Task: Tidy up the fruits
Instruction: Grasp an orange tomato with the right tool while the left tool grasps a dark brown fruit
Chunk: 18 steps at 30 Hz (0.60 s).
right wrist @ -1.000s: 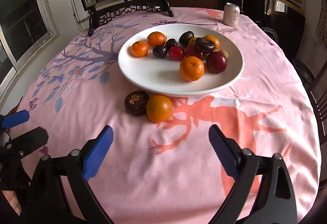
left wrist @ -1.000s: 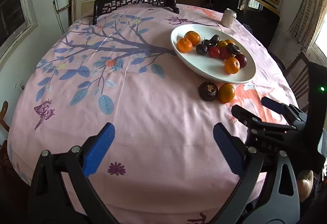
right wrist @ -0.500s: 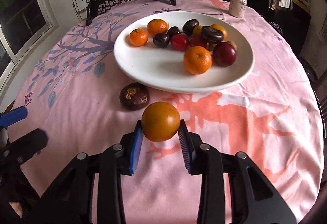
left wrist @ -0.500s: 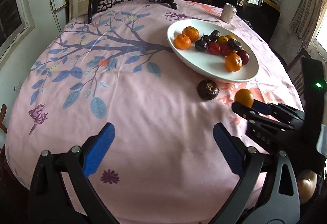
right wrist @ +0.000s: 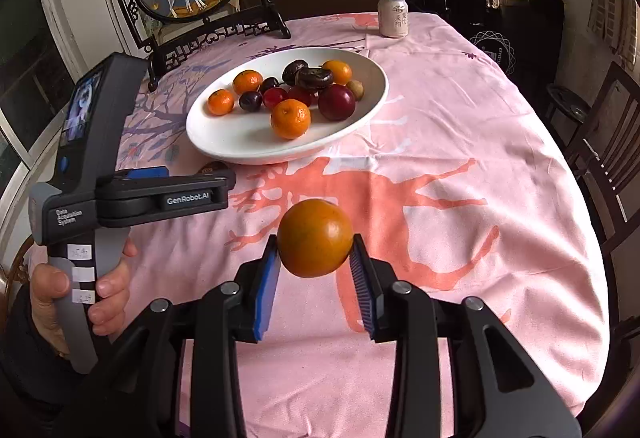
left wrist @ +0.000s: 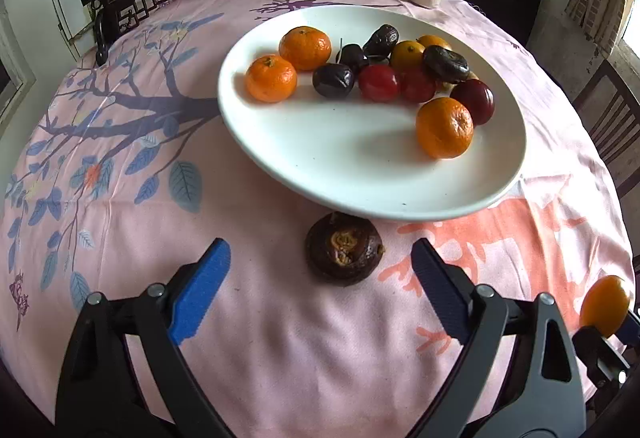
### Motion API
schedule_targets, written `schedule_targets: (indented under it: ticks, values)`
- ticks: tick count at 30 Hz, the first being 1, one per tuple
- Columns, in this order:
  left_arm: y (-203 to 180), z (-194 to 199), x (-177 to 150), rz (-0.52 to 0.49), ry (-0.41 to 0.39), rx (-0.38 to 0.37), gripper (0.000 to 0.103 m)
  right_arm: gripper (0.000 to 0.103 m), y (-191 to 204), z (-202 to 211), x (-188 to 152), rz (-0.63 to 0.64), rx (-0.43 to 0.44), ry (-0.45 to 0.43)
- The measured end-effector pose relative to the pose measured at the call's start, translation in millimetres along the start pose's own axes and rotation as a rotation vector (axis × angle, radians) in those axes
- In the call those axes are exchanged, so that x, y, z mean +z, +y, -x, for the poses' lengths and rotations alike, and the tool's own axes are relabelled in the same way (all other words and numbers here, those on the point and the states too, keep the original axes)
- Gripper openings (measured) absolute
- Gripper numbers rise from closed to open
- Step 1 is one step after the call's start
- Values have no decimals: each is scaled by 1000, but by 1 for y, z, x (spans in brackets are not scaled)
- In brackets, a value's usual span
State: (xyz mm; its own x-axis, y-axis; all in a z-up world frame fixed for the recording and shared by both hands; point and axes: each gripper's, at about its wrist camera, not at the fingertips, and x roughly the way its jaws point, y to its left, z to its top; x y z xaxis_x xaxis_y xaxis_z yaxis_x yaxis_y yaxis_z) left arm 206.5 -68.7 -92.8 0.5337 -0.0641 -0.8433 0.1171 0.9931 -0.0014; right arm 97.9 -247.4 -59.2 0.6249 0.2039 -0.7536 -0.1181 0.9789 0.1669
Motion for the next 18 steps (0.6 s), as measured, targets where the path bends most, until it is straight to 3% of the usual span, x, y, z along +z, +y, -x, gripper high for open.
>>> schedule_targets:
  ticks: [3, 5, 7, 8, 18]
  values:
    - [-5, -13, 1, -18, 37, 4, 68, 36, -2, -1, 1, -9, 19, 2]
    - [-9, -10, 1, -34, 16, 10, 62, 36, -1, -2, 1, -11, 25, 6]
    - [-10, -7, 0, -42, 3, -5, 52, 36, -1, -2, 1, -16, 30, 10]
    - [-11, -4, -1, -45, -3, -2, 41, 36, -1, -2, 1, -17, 31, 9]
    - [10, 59, -51, 2, -55, -94, 40, 36, 18, 3, 4, 18, 39, -9]
